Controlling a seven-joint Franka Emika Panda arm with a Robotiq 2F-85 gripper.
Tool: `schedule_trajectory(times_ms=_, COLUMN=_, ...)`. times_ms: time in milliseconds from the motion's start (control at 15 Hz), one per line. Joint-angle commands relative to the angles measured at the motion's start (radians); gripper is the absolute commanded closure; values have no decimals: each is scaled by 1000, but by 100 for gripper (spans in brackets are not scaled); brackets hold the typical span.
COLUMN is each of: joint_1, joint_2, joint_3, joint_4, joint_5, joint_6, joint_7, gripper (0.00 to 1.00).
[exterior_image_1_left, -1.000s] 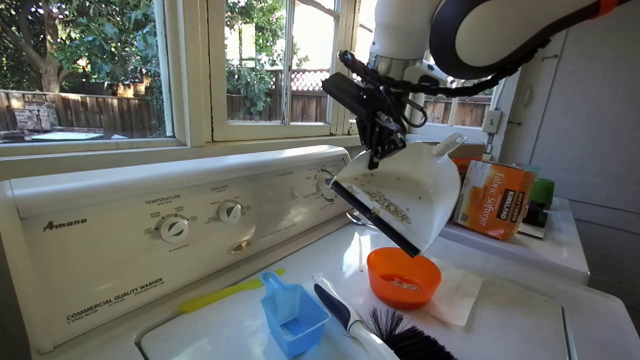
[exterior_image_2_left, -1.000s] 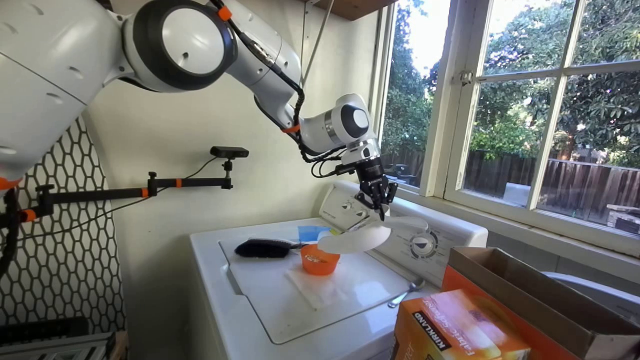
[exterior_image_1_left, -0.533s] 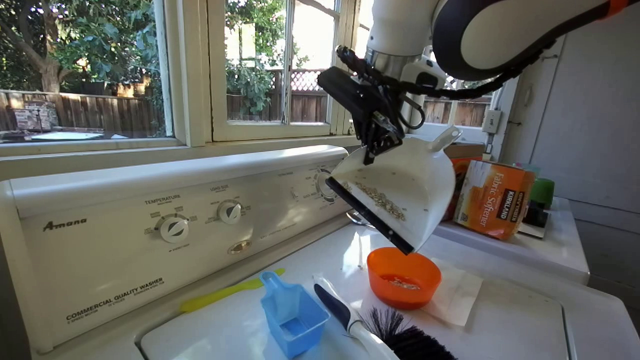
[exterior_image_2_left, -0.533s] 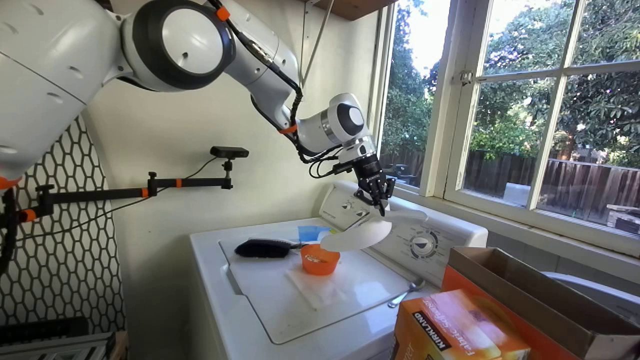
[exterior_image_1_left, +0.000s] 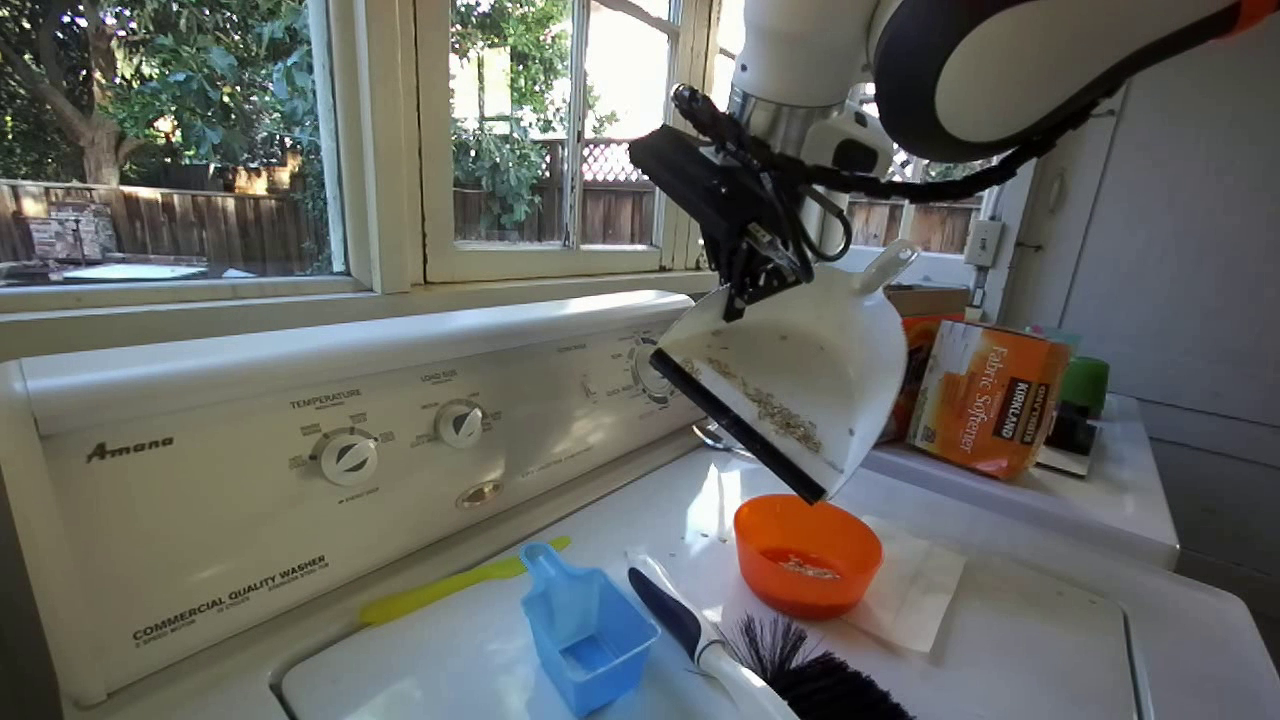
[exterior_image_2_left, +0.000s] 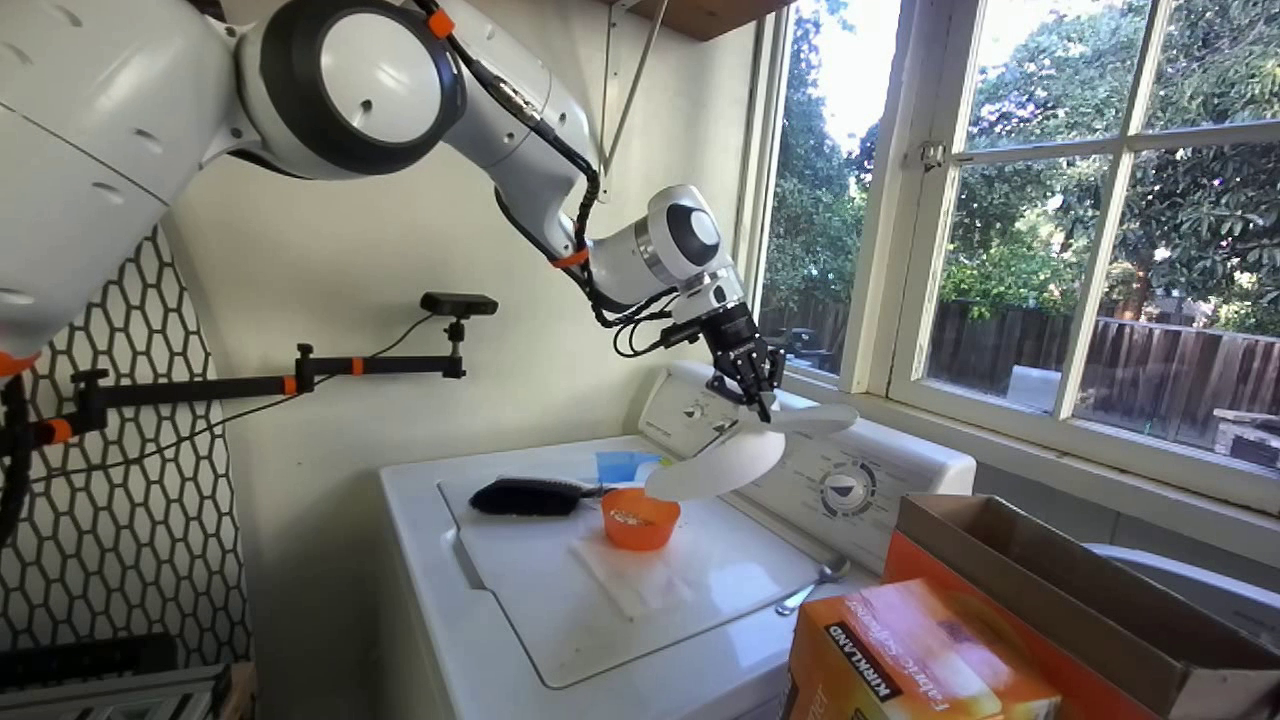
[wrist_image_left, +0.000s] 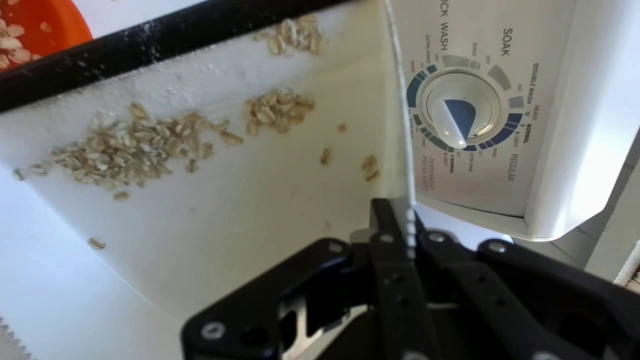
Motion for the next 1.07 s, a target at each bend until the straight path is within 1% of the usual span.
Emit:
schedule_trajectory(times_ms=0, joint_1=21, joint_2=-41, joint_3=-15, joint_4=-60, joint_5=-50, joint_6=32, joint_7=48, gripper=99)
schedule_trajectory(times_ms=200, joint_1=27, joint_2=-45, joint_3=-13, joint_4=-60, joint_5=-60, joint_6=22, joint_7=46, gripper=99)
schedule_trajectory(times_ms=267, joint_1=15, joint_2=-42, joint_3=8, joint_4=-53, joint_5=-73, joint_6=10, joint_7=44, gripper=99)
schedule_trajectory(times_ms=467, joint_1=16, joint_2=-43, joint_3=19, joint_4=-54, joint_5=-93, joint_6=0, joint_7=37, gripper=99)
schedule_trajectory(times_ms=1000, joint_1=31, joint_2=-41, joint_3=43, joint_4=-46, joint_5=-157, joint_6=-56, joint_7=30, gripper=99)
